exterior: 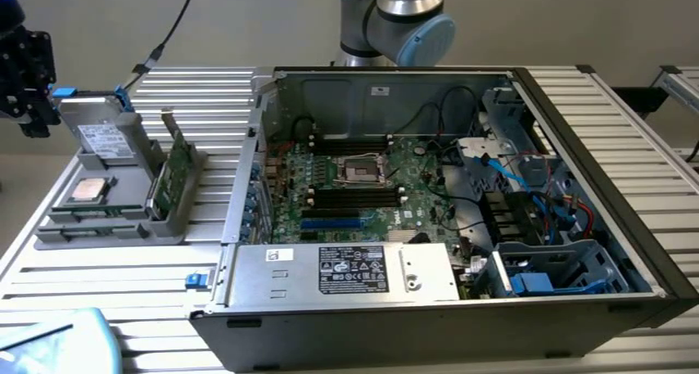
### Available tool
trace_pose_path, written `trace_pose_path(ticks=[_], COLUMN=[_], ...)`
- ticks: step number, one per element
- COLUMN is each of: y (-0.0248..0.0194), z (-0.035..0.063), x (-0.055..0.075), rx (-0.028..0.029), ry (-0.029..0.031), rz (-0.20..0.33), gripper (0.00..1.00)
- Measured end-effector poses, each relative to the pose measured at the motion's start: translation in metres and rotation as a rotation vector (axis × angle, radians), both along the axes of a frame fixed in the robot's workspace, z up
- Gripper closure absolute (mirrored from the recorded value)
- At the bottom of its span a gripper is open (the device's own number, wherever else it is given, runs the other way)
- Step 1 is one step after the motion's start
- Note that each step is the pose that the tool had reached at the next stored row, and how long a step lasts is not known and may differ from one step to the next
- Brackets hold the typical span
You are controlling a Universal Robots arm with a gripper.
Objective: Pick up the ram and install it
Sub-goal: 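Pick up the ram and move it above insertion slot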
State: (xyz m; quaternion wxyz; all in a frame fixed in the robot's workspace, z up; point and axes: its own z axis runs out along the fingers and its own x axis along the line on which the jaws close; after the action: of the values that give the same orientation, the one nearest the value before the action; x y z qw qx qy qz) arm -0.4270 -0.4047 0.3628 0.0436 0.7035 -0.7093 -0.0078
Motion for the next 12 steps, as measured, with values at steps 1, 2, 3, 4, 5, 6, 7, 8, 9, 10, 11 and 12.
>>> trace_pose_path(ticks=[1,2,3,4,5,6,7,8,9,10,11,12], y=[0.0001,0.0001,0.0,0.0,0.0,0.0,0.0,0.0,0.0,0.0,0.0,-0.0001], z=[-0.0006,-0.0019,-0.0033,-0.0048,-0.0065,-0.0083,-0.0098,-0.0114,-0.0131,-0.0146,-0.0161,-0.0174], x=[-0.001,-0.001,-0.002,-0.003,-0.004,-0.005,-0.006,-0.007,-0.008,-0.009,-0.009,-0.009], rx=[0.0001,0.0,0.0,-0.0001,0.0,0.0,0.0,0.0,0.0001,0.0001,0.0001,0.0], ry=[-0.0003,-0.0013,-0.002,-0.003,-0.004,-0.0053,-0.0063,-0.0078,-0.0094,-0.011,-0.0125,-0.0143], rz=[0.0,0.0,0.001,0.002,0.002,0.003,0.004,0.004,0.004,0.005,0.006,0.006], gripper=[0.69,0.69,0.69,0.69,0.69,0.69,0.69,0.69,0.69,0.69,0.69,0.69])
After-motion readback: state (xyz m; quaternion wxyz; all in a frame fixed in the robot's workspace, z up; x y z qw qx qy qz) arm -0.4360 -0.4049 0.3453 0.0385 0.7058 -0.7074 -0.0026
